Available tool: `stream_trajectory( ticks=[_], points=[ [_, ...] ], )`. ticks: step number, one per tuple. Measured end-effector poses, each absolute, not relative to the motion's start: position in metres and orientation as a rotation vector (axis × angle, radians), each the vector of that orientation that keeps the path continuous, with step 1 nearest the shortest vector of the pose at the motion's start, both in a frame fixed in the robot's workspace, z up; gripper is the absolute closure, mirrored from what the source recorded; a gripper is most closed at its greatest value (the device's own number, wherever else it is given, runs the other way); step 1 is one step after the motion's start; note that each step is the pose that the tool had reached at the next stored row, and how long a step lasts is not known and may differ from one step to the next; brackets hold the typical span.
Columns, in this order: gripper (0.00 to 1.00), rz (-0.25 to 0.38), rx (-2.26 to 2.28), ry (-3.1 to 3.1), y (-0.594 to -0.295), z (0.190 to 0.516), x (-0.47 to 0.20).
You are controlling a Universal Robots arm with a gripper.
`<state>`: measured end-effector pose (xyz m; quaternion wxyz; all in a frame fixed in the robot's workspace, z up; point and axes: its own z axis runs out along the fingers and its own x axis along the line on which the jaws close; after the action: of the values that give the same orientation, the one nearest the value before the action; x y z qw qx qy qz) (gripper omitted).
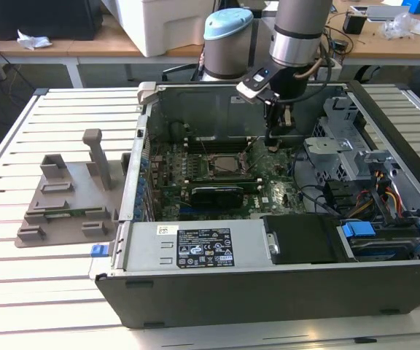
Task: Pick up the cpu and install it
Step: 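Close the cpu cover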
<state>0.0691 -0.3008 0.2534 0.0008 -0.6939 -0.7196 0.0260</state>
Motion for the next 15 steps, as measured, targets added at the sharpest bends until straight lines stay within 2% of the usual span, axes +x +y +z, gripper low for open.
stream_trajectory(
  ticks=[15],
  points=[
    [0.89,0.082,-2.179,-2.26,-0.301,0.252,0.049]
  ],
)
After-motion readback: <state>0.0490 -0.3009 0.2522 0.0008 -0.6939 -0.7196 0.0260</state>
